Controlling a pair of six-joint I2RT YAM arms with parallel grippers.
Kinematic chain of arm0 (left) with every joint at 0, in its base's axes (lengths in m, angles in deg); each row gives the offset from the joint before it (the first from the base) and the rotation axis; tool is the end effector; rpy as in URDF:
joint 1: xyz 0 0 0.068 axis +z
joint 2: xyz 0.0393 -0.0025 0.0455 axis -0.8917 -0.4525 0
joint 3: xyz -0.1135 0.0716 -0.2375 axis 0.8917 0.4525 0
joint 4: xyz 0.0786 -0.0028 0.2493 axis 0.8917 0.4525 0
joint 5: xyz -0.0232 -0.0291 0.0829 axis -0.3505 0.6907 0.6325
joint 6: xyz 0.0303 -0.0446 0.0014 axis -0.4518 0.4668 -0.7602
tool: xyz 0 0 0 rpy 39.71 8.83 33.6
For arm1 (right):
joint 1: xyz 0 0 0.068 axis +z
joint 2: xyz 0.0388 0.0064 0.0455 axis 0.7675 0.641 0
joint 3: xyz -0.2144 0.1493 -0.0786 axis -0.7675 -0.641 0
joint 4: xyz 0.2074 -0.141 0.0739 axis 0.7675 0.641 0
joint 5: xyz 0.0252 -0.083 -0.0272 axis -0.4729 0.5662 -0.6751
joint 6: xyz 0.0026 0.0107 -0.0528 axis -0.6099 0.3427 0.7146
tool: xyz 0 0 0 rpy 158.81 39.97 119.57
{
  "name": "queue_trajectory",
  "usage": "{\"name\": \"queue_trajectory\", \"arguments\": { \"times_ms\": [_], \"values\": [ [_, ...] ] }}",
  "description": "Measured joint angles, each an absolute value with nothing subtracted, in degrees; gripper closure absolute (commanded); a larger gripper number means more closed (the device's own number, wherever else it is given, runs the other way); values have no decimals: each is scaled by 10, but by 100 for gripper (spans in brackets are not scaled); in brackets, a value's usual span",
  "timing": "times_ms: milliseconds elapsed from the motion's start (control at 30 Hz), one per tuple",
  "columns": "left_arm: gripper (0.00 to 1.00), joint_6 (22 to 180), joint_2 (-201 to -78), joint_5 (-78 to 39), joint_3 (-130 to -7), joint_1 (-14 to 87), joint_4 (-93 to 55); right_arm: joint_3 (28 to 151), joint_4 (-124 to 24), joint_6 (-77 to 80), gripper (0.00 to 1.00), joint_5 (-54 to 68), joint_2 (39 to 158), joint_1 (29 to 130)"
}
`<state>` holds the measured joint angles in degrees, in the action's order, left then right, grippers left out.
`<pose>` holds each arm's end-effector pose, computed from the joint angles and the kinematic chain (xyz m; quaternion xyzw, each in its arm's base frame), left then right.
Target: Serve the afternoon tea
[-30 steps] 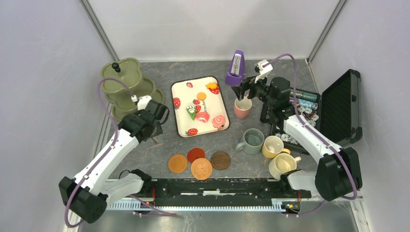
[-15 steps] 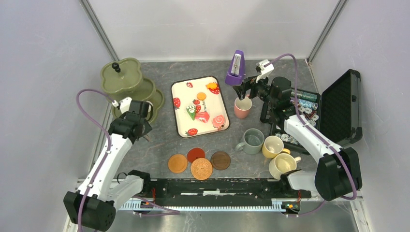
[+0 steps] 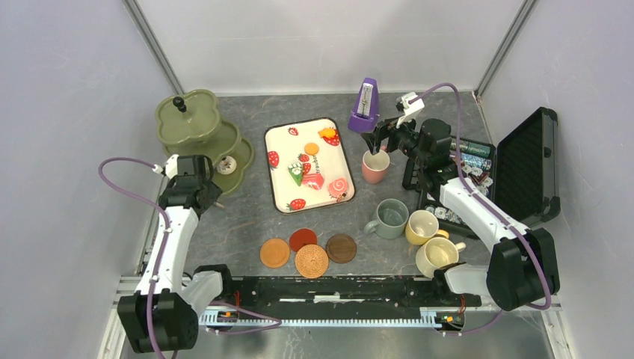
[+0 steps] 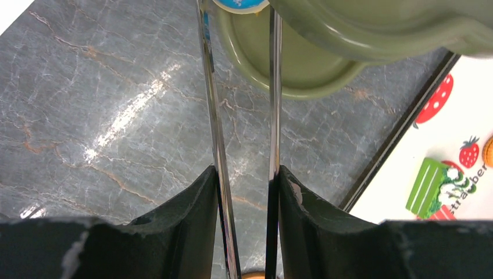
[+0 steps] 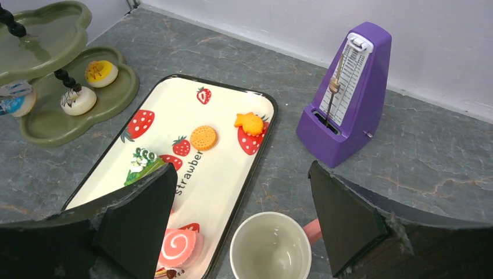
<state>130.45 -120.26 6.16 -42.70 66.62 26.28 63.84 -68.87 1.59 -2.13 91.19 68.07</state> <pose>0.1884 0.0222 0.2629 -0.3984 0.8503 0.0341 0.3421 0.2845 0.1027 0.3107 -0.1687 0.7224 0.2447 0.6244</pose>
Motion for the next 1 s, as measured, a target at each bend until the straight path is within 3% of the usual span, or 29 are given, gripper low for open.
{"name": "queue_trajectory", "arguments": {
  "times_ms": [300, 667, 1000],
  "values": [
    [58, 1304, -1221, 30, -418, 728, 187, 638, -688, 16, 9, -21, 912, 680],
    [42, 1303, -1276, -17, -418, 735, 150, 638, -688, 16, 9, -21, 912, 680],
    [43, 1291, -1250, -25, -418, 735, 162, 638, -687, 15, 10, -26, 912, 680]
  ]
}}
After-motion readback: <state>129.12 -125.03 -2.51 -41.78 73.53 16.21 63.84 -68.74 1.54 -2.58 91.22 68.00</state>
